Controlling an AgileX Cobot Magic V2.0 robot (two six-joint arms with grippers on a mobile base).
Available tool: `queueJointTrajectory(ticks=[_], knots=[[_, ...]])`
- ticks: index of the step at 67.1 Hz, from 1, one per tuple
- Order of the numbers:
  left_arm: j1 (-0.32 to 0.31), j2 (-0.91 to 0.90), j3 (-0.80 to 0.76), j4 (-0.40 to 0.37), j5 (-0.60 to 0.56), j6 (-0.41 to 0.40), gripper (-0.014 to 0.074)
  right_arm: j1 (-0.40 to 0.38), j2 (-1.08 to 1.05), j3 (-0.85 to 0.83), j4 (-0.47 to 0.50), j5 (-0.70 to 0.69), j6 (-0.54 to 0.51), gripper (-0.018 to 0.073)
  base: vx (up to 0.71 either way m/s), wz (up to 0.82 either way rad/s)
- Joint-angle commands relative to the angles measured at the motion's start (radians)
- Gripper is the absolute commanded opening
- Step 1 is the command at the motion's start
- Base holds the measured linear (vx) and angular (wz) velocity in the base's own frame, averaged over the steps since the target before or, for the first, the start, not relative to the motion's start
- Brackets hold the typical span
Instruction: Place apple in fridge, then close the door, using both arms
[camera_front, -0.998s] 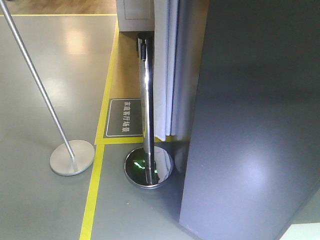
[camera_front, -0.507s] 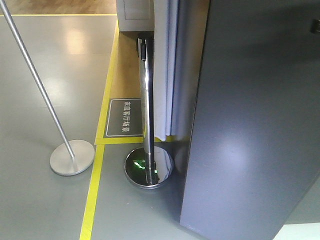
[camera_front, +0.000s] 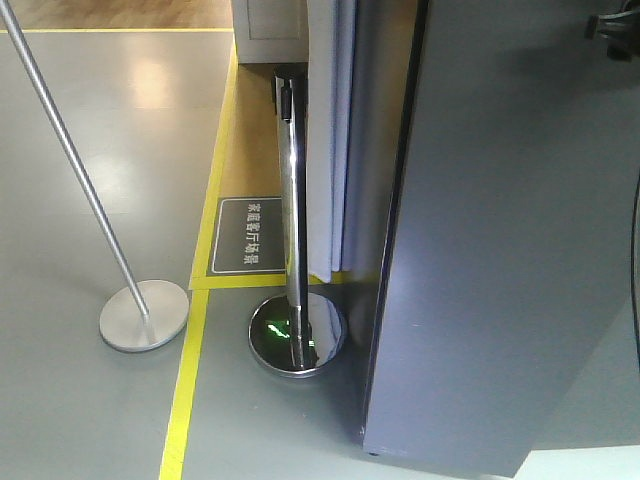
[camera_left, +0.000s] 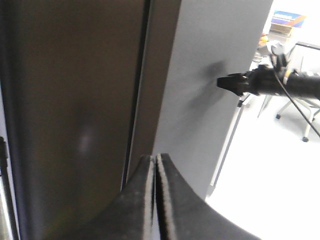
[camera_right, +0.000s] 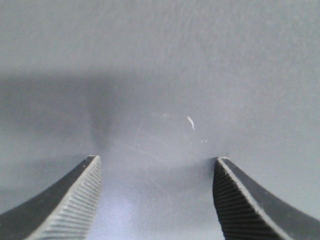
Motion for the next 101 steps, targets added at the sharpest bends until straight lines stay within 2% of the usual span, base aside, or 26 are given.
queueJointTrajectory(ticks=[1,20,39,50,59,65,72,77,87,95,101], knots=[[0.001,-0.037,-0.031,0.037,-0.127,-0.001,-0.0008,-0.006,0.06,-0.125,-0.015,-0.152,-0.017,0.0469,0.0,0.0],[0.001,-0.037,-0.031,0.037,-0.057,-0.001,-0.0008,-0.006,0.216,-0.364,-0.015,0.02,-0.048,0.0468,0.0,0.0],[0.001,-0.037,-0.031,0.037,-0.037,-0.001,-0.0008,0.003,0.161,-0.421,-0.009,0.139,-0.085,0.0424,0.0,-0.01],[0.001,-0.037,-0.031,0.037,-0.042,-0.001,-0.0008,0.04,0.054,-0.421,0.012,0.241,-0.175,0.0297,0.0,0.0],[0.001,-0.043,-0.031,0.035,-0.066,-0.001,-0.0008,0.107,-0.054,-0.421,0.075,0.305,-0.276,0.0109,0.0,0.0],[0.001,-0.055,-0.031,0.034,-0.103,-0.001,-0.0008,0.156,-0.122,-0.421,0.15,0.359,-0.326,-0.0006,0.0,0.0],[0.0,-0.087,-0.031,0.036,-0.128,-0.001,-0.0008,0.216,-0.199,-0.412,0.212,0.454,-0.376,-0.001,0.0,0.0],[-0.003,-0.126,-0.031,0.035,-0.128,-0.001,-0.0008,0.258,-0.266,-0.346,0.231,0.47,-0.399,-0.0009,0.0,0.0],[-0.003,-0.231,0.019,0.036,-0.128,-0.001,-0.0008,0.306,-0.422,-0.108,0.245,0.401,-0.417,-0.0006,0.0,0.0],[-0.003,-0.346,0.164,0.036,-0.128,-0.001,-0.0008,0.315,-0.586,0.17,0.26,0.282,-0.418,-0.0006,0.0,0.0],[-0.003,-0.443,0.331,0.036,-0.128,-0.001,-0.0008,0.315,-0.711,0.392,0.261,0.239,-0.43,-0.0006,0.0,0.0]])
